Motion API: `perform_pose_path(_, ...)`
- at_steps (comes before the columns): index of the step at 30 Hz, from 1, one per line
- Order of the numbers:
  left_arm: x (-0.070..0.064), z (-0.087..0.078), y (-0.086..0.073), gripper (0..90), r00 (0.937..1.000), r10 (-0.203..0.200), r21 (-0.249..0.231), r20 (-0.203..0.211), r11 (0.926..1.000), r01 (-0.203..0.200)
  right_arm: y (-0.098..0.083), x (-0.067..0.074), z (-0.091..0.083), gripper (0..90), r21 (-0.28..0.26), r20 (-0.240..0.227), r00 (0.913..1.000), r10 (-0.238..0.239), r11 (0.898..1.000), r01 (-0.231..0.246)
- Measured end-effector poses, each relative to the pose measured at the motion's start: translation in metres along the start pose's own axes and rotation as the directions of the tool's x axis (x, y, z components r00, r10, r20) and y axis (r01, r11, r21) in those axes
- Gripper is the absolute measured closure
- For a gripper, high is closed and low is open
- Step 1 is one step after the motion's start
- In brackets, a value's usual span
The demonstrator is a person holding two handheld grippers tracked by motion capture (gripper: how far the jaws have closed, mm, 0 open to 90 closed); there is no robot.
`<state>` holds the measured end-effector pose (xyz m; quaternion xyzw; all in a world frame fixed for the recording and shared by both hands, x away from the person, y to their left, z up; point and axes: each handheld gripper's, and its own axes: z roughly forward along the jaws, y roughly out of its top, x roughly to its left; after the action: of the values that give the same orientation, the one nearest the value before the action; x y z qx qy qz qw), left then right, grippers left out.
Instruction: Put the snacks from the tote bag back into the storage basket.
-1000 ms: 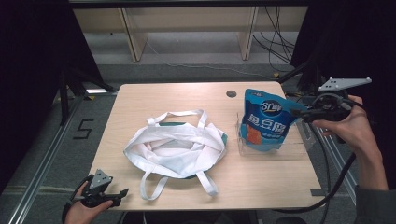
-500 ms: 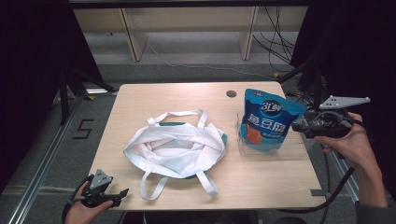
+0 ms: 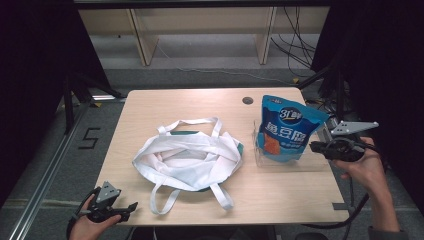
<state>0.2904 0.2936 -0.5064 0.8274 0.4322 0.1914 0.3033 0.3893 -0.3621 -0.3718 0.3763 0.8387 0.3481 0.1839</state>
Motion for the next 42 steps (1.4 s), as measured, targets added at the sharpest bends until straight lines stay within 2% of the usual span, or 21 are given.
perform_pose_path(2,0.000,0.000,0.000,23.0,1.0000,0.004,0.003,0.001,1.0000,-0.004,0.000,0.002,0.004,90.0,0.006,-0.002,0.9997,0.023,1.000,-0.023)
perform_pose_path(7,0.000,-0.001,0.000,23.0,1.0000,0.007,0.010,-0.002,0.9999,-0.007,-0.001,-0.002,0.016,90.0,0.020,0.011,0.9999,-0.001,1.000,0.001)
perform_pose_path(8,0.000,0.000,0.000,23.0,1.0000,0.007,0.006,0.001,1.0000,-0.007,-0.001,0.000,0.018,90.0,0.029,0.018,0.9995,0.026,0.999,-0.026)
perform_pose_path(12,0.000,0.000,0.000,23.0,1.0000,0.003,0.005,0.001,1.0000,-0.003,0.001,-0.006,0.025,90.0,0.032,0.024,0.9996,0.015,0.999,-0.016)
perform_pose_path(15,0.000,0.000,0.000,23.0,1.0000,0.004,0.005,0.003,1.0000,-0.004,0.003,-0.008,0.031,90.0,0.031,0.060,0.9973,0.043,0.998,-0.045)
perform_pose_path(21,0.000,0.001,0.000,23.0,1.0000,0.007,0.007,-0.001,1.0000,-0.007,0.004,-0.018,0.036,90.0,0.066,0.072,0.9971,0.025,0.997,-0.030)
perform_pose_path(24,0.000,0.001,0.000,23.0,1.0000,0.006,0.007,-0.001,1.0000,-0.006,0.003,-0.023,0.038,90.0,0.047,0.080,0.9956,0.047,0.998,-0.051)
perform_pose_path(25,0.000,0.001,0.000,23.0,1.0000,0.005,0.005,-0.006,1.0000,-0.005,0.003,-0.026,0.038,90.0,0.060,0.082,0.9955,0.049,0.997,-0.054)
perform_pose_path(26,-0.001,0.002,0.000,23.0,0.9999,-0.015,0.000,-0.004,0.9999,0.015,0.002,-0.024,0.041,90.0,0.026,0.091,0.9925,0.081,0.996,-0.084)
perform_pose_path(28,-0.001,0.002,0.000,23.0,0.9999,-0.014,0.002,-0.001,0.9999,0.014,0.003,-0.030,0.039,90.0,0.062,0.080,0.9943,0.071,0.995,-0.076)
perform_pose_path(30,-0.001,0.002,0.000,23.0,1.0000,-0.004,0.003,-0.006,1.0000,0.004,0.004,-0.033,0.042,90.0,0.050,0.094,0.9929,0.073,0.996,-0.078)
perform_pose_path(32,0.000,0.001,0.000,23.0,1.0000,0.008,0.010,0.001,0.9999,-0.008,0.005,-0.034,0.042,90.0,0.071,0.086,0.9932,0.079,0.994,-0.085)
perform_pose_path(33,0.000,0.001,0.000,23.0,1.0000,0.004,0.007,0.000,1.0000,-0.004,0.007,-0.036,0.043,90.0,0.085,0.092,0.9906,0.101,0.990,-0.109)
perform_pose_path(34,-0.001,0.001,0.000,23.0,1.0000,0.002,0.004,-0.006,1.0000,-0.002,0.006,-0.039,0.045,90.0,0.074,0.096,0.9922,0.080,0.993,-0.087)
perform_pose_path(35,-0.001,0.001,0.000,23.0,1.0000,-0.002,0.006,0.000,1.0000,0.002,0.005,-0.038,0.048,90.0,0.042,0.104,0.9884,0.110,0.992,-0.115)
perform_pose_path(36,0.000,0.001,0.000,23.0,1.0000,0.006,0.006,-0.001,1.0000,-0.006,0.005,-0.038,0.048,90.0,0.044,0.104,0.9877,0.117,0.992,-0.122)
perform_pose_path(37,0.000,0.001,0.000,23.0,1.0000,0.005,0.007,0.000,1.0000,-0.005,0.006,-0.035,0.048,90.0,0.054,0.101,0.9843,0.145,0.987,-0.150)
perform_pose_path(38,0.000,0.001,0.000,23.0,1.0000,0.007,0.006,-0.003,1.0000,-0.006,0.005,-0.038,0.048,90.0,0.044,0.108,0.9892,0.099,0.994,-0.104)
perform_pose_path(40,-0.001,0.002,0.000,23.0,1.0000,-0.006,0.001,-0.004,1.0000,0.006,0.004,-0.039,0.048,90.0,0.045,0.111,0.9892,0.096,0.994,-0.102)
perform_pose_path(41,-0.001,0.001,0.000,23.0,1.0000,0.005,0.006,0.001,1.0000,-0.005,0.005,-0.038,0.048,90.0,0.048,0.107,0.9891,0.101,0.993,-0.107)
perform_pose_path(42,-0.001,0.001,0.000,23.0,1.0000,0.005,0.007,0.000,1.0000,-0.005,0.006,-0.036,0.048,90.0,0.057,0.105,0.9841,0.143,0.987,-0.150)
